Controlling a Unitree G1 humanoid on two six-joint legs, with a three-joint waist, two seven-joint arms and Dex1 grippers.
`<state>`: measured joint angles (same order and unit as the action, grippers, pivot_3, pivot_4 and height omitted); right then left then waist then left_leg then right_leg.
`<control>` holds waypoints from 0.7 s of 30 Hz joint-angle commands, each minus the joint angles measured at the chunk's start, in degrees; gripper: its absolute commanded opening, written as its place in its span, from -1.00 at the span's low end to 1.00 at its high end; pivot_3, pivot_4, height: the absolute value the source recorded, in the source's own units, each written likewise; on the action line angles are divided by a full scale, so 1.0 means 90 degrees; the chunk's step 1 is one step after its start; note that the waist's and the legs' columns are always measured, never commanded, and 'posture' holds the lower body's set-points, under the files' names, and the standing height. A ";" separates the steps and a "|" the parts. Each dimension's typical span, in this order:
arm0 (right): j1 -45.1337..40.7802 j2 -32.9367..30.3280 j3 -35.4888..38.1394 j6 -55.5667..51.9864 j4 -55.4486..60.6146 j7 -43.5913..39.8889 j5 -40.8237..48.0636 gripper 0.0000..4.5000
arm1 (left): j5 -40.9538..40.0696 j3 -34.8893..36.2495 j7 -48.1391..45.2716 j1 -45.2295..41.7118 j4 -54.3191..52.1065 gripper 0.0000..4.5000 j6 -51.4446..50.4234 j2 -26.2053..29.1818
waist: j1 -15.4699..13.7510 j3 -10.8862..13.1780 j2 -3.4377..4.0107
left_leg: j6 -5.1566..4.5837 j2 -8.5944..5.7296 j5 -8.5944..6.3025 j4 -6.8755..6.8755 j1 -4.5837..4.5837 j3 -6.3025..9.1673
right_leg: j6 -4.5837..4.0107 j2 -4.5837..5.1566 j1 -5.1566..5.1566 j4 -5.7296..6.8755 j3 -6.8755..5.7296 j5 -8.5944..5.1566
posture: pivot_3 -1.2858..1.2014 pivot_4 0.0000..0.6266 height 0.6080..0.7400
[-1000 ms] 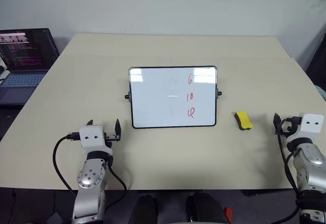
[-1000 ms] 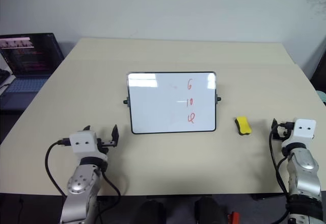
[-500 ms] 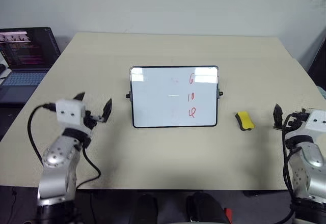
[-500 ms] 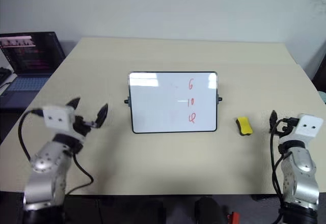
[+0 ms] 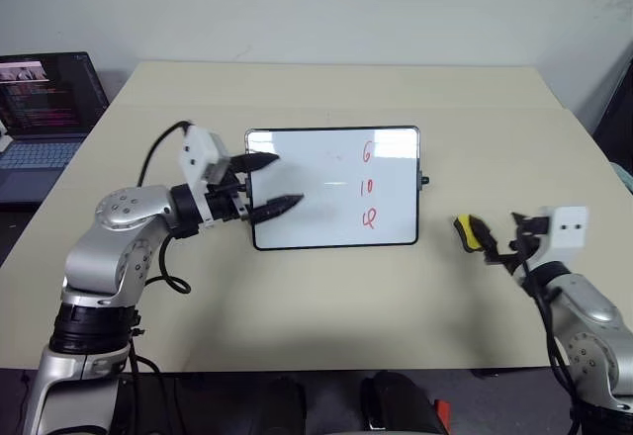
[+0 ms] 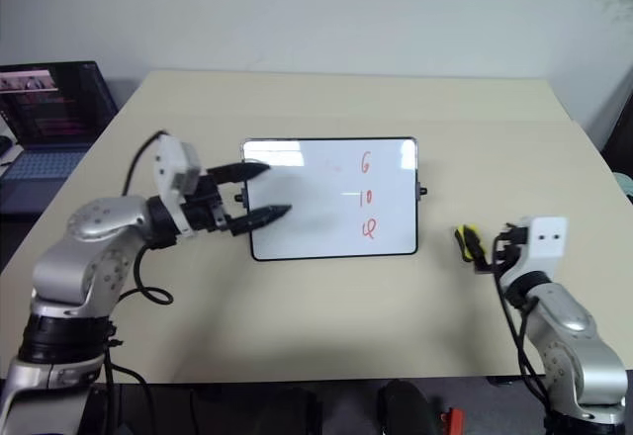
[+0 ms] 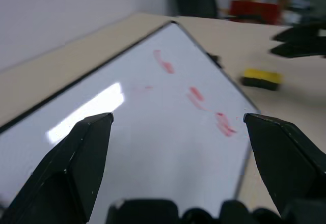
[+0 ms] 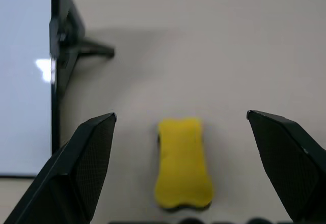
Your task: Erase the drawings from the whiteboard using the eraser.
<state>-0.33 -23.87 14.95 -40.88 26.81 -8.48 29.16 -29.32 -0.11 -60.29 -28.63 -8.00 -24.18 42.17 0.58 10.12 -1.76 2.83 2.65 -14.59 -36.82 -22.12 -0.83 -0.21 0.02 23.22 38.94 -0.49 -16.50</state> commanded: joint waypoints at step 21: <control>-0.1024 0.0057 -0.0225 -0.0256 -0.1128 -0.0075 -0.0674 0.99 | 0.0779 -0.1031 -0.0757 -0.0725 -0.0036 1.00 0.0721 -0.0716 | -0.0010 0.0000 -0.0001 | -0.0008 -0.0005 -0.0004 -0.0014 -0.0056 0.0001 | -0.0019 -0.0011 0.0034 0.0002 -0.0011 0.0011 | 0.03 -0.52 1.00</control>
<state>-8.89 -22.88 12.02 -43.77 15.31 -8.75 23.35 -22.78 -9.32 -66.95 -34.32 -7.86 -19.08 36.02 0.49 10.13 -1.77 2.76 2.60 -14.62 -36.94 -22.62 -0.82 -0.38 -0.08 23.53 38.96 -0.59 -16.40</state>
